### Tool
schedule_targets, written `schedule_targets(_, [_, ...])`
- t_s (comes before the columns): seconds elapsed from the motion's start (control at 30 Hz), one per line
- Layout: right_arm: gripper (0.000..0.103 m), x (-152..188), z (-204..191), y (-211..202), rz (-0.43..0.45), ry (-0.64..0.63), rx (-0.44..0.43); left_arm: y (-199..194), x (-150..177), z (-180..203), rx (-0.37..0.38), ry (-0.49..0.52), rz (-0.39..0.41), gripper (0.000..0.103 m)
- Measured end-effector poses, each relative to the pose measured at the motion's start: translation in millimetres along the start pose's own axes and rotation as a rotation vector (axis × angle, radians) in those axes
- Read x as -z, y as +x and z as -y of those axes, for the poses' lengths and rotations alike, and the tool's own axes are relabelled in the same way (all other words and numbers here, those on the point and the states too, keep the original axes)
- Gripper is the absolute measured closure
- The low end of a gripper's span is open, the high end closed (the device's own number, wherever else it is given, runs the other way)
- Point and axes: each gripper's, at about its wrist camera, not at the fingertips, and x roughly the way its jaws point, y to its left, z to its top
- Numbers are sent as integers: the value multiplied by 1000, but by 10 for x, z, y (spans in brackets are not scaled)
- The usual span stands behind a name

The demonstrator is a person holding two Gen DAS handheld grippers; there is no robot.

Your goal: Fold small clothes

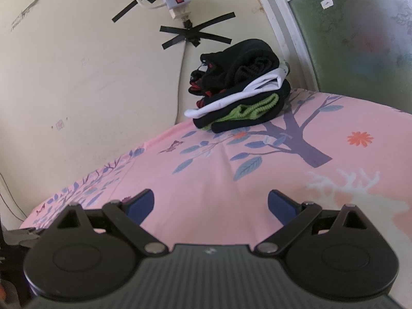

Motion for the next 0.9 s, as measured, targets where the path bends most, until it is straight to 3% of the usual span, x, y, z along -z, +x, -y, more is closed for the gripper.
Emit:
schedule_targets(0.13, [12,-1,-5,2,1,-7,-4,-47,5,9,-11,2,25,0])
schedule_targets(0.9, [12,-23,22,3,11,-14,-16,10,8,-59,-58,-43,-16,0])
